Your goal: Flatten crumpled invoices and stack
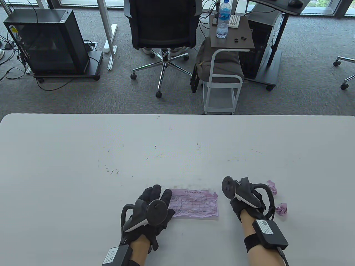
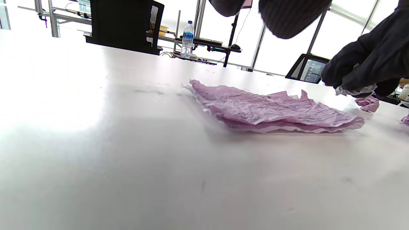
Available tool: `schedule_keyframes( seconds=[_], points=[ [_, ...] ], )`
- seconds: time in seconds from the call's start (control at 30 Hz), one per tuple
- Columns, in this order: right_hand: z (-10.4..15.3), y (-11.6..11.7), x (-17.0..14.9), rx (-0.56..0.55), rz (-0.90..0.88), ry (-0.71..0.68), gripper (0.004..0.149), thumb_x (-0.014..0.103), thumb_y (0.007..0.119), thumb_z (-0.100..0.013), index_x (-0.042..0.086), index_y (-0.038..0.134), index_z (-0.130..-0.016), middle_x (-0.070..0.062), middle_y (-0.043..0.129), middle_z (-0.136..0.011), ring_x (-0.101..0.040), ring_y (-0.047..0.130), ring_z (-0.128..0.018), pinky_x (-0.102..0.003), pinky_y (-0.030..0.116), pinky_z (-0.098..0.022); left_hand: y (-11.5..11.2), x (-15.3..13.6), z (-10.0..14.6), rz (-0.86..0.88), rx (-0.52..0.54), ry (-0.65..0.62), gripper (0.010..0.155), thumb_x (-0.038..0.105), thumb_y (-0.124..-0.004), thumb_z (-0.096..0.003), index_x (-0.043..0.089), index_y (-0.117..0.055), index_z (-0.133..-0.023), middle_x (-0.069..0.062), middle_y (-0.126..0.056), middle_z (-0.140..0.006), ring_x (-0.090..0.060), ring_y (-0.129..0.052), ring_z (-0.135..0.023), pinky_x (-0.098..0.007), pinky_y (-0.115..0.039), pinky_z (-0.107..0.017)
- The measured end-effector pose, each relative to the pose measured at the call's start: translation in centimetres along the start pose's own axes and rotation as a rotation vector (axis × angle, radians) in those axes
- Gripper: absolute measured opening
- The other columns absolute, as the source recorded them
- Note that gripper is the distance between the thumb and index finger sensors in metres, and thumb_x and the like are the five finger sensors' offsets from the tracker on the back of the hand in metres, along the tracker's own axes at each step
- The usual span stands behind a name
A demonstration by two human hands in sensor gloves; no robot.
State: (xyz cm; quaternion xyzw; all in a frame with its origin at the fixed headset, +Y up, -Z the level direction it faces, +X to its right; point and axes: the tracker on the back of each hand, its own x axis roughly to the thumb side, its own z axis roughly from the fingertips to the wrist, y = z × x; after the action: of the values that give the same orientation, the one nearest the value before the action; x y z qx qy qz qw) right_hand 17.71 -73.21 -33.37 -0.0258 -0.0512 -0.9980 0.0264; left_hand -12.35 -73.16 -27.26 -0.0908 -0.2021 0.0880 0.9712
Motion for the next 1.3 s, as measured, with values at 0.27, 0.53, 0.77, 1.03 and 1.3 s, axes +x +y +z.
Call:
schedule_keyframes(
  seconds=[0.27, 0.53, 0.77, 1.03, 1.3],
  points=[
    [8.0, -4.4, 2.0, -0.146, -0.475, -0.134, 0.047, 0.025, 0.081, -0.049, 0.012, 0.069, -0.092, -0.024, 0.084, -0.083, -0.035, 0.094, -0.057, -0.033, 0.09, -0.031, 1.7, 3.0, 4.2, 0.212, -0.035, -0.105, 0.073, 0.044, -0.073, -0.0588, 0.013, -0.038, -0.115, -0.024, -0.019, -0.111, -0.058, -0.032, -0.099, -0.067, -0.047, -0.068],
    [14.4, -5.3, 6.3, -0.109, -0.85, -0.329, 0.053, 0.017, 0.08, -0.049, 0.007, 0.061, -0.098, -0.03, 0.072, -0.092, -0.042, 0.087, -0.069, -0.038, 0.09, -0.042, 1.1, 4.9, 5.4, 0.563, 0.023, -0.318, 0.077, 0.04, -0.076, -0.0582, 0.011, -0.031, -0.114, -0.032, -0.036, -0.109, -0.049, -0.07, -0.092, -0.061, -0.067, -0.062],
    [14.6, -3.6, 6.9, -0.117, -1.033, -0.445, 0.06, 0.009, 0.083, -0.046, 0.004, 0.055, -0.099, -0.033, 0.067, -0.094, -0.042, 0.085, -0.072, -0.038, 0.09, -0.047, 0.7, 4.5, 5.8, 0.854, 0.097, -0.364, 0.062, 0.027, -0.068, -0.06, 0.007, -0.041, -0.112, -0.03, -0.059, -0.102, -0.039, -0.089, -0.078, -0.054, -0.079, -0.055],
    [15.2, -3.2, 7.7, -0.23, -0.93, -0.499, 0.055, 0.018, 0.085, -0.047, 0.01, 0.062, -0.097, -0.029, 0.075, -0.091, -0.038, 0.091, -0.067, -0.037, 0.092, -0.041, 0.8, 4.4, 5.6, 0.81, 0.146, -0.322, 0.06, 0.02, -0.079, -0.0553, 0.003, -0.054, -0.107, -0.022, -0.075, -0.089, -0.019, -0.1, -0.054, -0.046, -0.087, -0.049],
    [15.0, -3.0, 6.3, -0.246, -0.951, -0.4, 0.046, 0.025, 0.084, -0.047, 0.009, 0.074, -0.089, -0.022, 0.094, -0.07, -0.028, 0.1, -0.044, -0.033, 0.093, -0.023, 0.9, 4.6, 5.9, 0.799, 0.182, -0.335, 0.055, 0.018, -0.074, -0.0566, 0.008, -0.057, -0.108, -0.021, -0.069, -0.093, -0.023, -0.096, -0.061, -0.053, -0.08, -0.056]
  ],
)
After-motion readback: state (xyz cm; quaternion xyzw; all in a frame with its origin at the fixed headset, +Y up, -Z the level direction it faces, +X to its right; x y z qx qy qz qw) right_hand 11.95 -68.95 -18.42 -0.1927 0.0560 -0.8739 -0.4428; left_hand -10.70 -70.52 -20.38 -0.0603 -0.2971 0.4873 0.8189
